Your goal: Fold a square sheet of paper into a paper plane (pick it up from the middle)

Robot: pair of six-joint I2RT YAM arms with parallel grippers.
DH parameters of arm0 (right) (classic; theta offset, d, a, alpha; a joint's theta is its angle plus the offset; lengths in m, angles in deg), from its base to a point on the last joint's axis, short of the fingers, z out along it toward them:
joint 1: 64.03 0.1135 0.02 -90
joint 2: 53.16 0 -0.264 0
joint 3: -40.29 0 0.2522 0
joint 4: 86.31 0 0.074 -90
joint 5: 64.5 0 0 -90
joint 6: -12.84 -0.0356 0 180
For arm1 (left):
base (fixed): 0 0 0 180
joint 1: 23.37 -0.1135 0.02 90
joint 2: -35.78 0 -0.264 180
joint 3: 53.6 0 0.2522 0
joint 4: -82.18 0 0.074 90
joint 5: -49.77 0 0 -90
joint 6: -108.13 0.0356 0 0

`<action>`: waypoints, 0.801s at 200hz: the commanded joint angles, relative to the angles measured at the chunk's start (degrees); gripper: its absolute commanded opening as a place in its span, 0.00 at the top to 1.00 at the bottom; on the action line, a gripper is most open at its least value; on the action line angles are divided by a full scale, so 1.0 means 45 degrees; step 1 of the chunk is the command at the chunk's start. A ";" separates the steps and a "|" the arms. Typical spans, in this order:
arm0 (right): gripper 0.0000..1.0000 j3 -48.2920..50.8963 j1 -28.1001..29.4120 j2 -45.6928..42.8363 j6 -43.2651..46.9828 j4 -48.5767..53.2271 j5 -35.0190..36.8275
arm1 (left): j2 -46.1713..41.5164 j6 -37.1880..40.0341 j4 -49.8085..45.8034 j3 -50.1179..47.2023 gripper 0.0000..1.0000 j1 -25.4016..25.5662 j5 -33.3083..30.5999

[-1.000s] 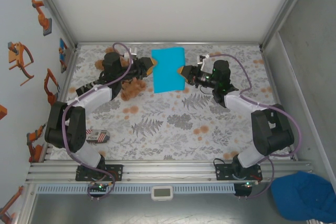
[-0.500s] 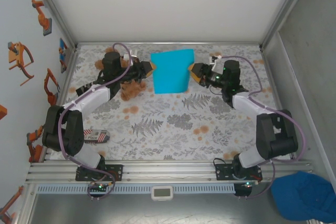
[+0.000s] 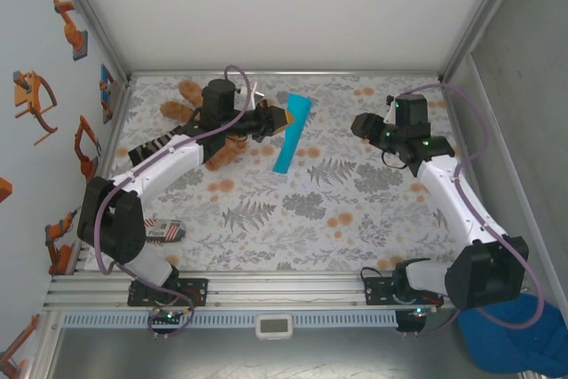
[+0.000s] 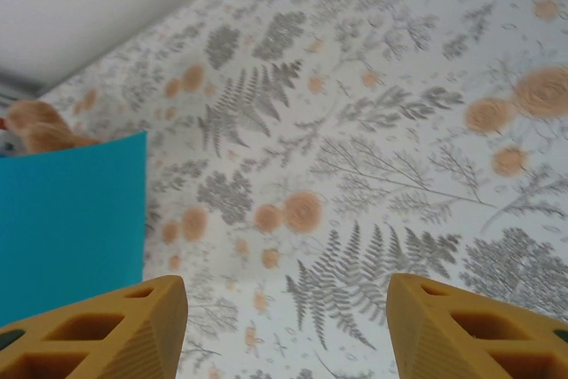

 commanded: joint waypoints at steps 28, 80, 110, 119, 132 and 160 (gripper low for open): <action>0.42 0.0151 0.0134 0.0404 0.0091 0.0466 0.0282 | 0.0339 0.2160 -0.4044 -0.0277 1.00 -0.0631 -0.0737; 0.47 0.0924 0.1686 0.1936 -0.0872 -0.1161 -0.0376 | 0.1499 0.5959 -1.0239 0.1353 1.00 -0.0764 -0.5845; 0.55 0.0850 0.3163 0.3777 -0.1739 -0.2662 -0.0903 | 0.2172 0.6305 -1.0920 0.2019 1.00 -0.0262 -0.7438; 0.56 0.0709 0.3551 0.4387 -0.1980 -0.3103 -0.1044 | 0.2454 0.6422 -1.1268 0.2402 1.00 -0.0069 -0.8042; 0.57 0.0459 0.4003 0.5314 -0.2379 -0.3869 -0.1398 | 0.2828 0.6533 -1.1874 0.2931 1.00 0.0220 -0.9098; 0.65 -0.0131 0.4414 0.6915 -0.2854 -0.4377 -0.1802 | 0.3237 0.6594 -1.2555 0.3627 1.00 0.0506 -1.0105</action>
